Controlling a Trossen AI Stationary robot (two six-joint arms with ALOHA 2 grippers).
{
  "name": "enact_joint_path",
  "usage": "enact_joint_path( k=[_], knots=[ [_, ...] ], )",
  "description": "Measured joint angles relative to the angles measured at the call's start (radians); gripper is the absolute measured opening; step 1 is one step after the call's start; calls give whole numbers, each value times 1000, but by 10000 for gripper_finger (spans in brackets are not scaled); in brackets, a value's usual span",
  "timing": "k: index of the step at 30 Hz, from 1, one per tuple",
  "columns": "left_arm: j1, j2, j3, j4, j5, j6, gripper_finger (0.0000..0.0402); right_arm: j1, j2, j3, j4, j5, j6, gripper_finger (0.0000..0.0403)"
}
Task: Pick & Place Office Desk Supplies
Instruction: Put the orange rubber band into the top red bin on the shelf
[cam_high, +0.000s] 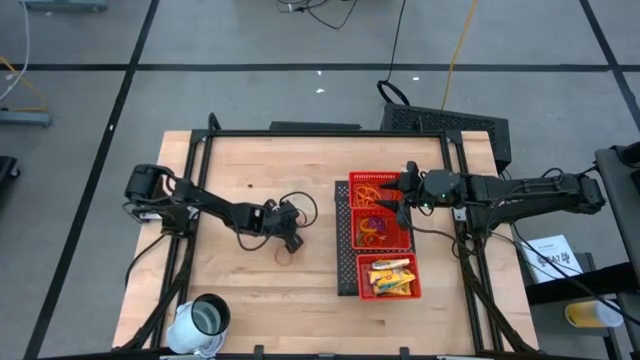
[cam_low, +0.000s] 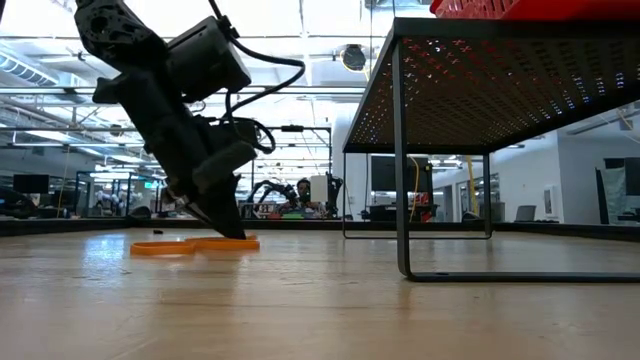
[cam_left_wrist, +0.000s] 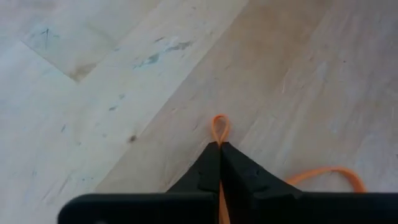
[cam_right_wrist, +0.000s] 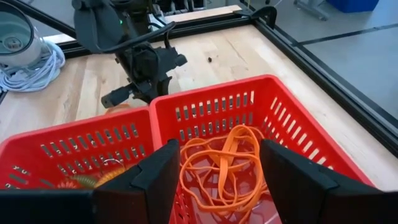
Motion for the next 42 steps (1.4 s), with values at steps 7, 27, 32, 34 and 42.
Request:
enact_joint_path(
  k=[7, 27, 32, 34, 42],
  knots=[
    [5, -148, 9, 14, -19, 104, 3, 0, 0, 0, 9, 0, 0, 210],
    [16, -340, 209, 436, 3, 707, 1, 0, 15, 0, 217, -4, -47, 210],
    [23, -343, 248, 474, 46, 778, 1, 0, 51, 0, 249, -4, -64, 210],
    [24, -342, 247, 487, 51, 802, 2, 0, 67, 0, 250, -5, -75, 210],
    [53, -342, 247, 528, 60, 799, 3, 0, 176, -1, 413, -41, -81, 210]
  ],
)
